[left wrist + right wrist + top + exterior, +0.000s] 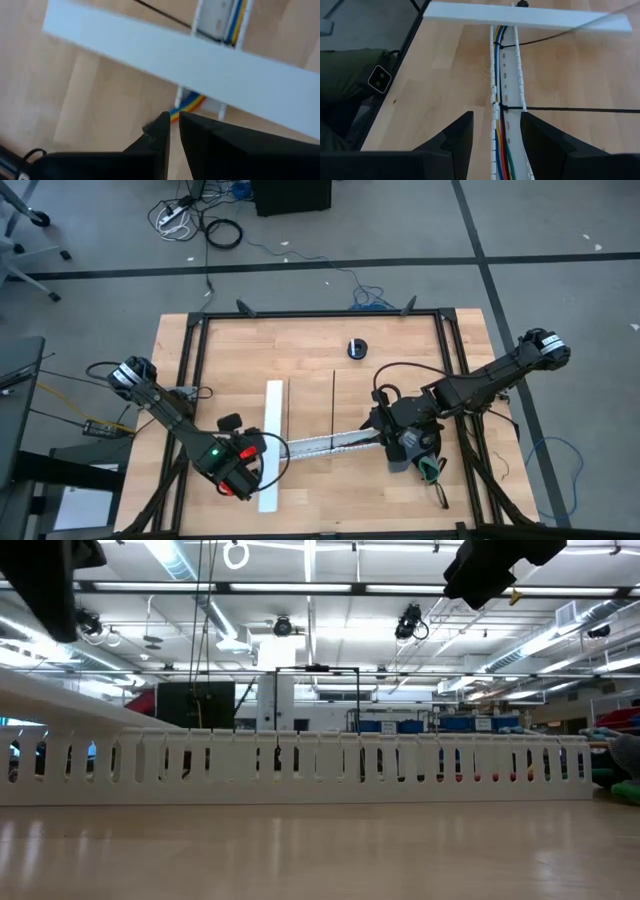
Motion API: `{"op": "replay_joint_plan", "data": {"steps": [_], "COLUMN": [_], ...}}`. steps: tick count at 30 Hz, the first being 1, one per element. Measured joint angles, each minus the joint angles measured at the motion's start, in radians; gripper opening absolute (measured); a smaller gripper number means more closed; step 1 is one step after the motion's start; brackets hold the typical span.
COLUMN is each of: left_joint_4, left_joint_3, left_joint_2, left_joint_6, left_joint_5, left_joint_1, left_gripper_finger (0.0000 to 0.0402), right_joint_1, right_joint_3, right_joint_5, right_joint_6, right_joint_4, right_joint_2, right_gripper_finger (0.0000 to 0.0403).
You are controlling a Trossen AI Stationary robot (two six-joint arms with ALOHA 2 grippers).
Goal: Ziptie cables
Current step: Close the white cable duct
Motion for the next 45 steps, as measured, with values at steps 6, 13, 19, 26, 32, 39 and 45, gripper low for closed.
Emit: {"op": "replay_joint_plan", "data": {"steps": [6, 13, 19, 26, 32, 39, 45], "left_joint_4": [0.038, 0.094, 0.188, 0.248, 0.206, 0.19, 0.201], "left_joint_3": [0.012, 0.014, -0.004, -0.031, -0.031, -0.031, -0.031], "left_joint_2": [0.0, 0.0, 0.005, 0.005, 0.005, 0.005, 0.005], "left_joint_6": [-0.052, 0.005, 0.106, -0.027, -0.305, -0.388, -0.467], "left_joint_5": [-0.06, -0.148, -0.217, -0.233, -0.084, 0.077, 0.12], "left_joint_1": [0.013, 0.02, 0.025, 0.081, 0.19, 0.298, 0.336], "left_gripper_finger": [0.003, 0.003, 0.003, 0.0053, 0.0121, 0.0169, 0.0202], "right_joint_1": [0.0, -0.002, 0.001, 0.002, 0.0, -0.001, -0.001], "right_joint_3": [0.0, 0.0, 0.0, 0.0, 0.0, 0.0, 0.0], "right_joint_5": [0.0, 0.0, 0.0, 0.001, 0.001, 0.086, 0.148], "right_joint_6": [-0.027, -0.035, -0.036, -0.036, -0.054, -0.081, -0.077], "right_joint_4": [-0.003, -0.016, -0.034, -0.049, -0.064, -0.152, -0.264], "right_joint_2": [0.0, 0.0, 0.0, 0.0, 0.0, 0.0, 0.0], "right_gripper_finger": [0.0158, 0.0158, 0.0158, 0.0158, 0.0158, 0.0158, 0.0158]}}
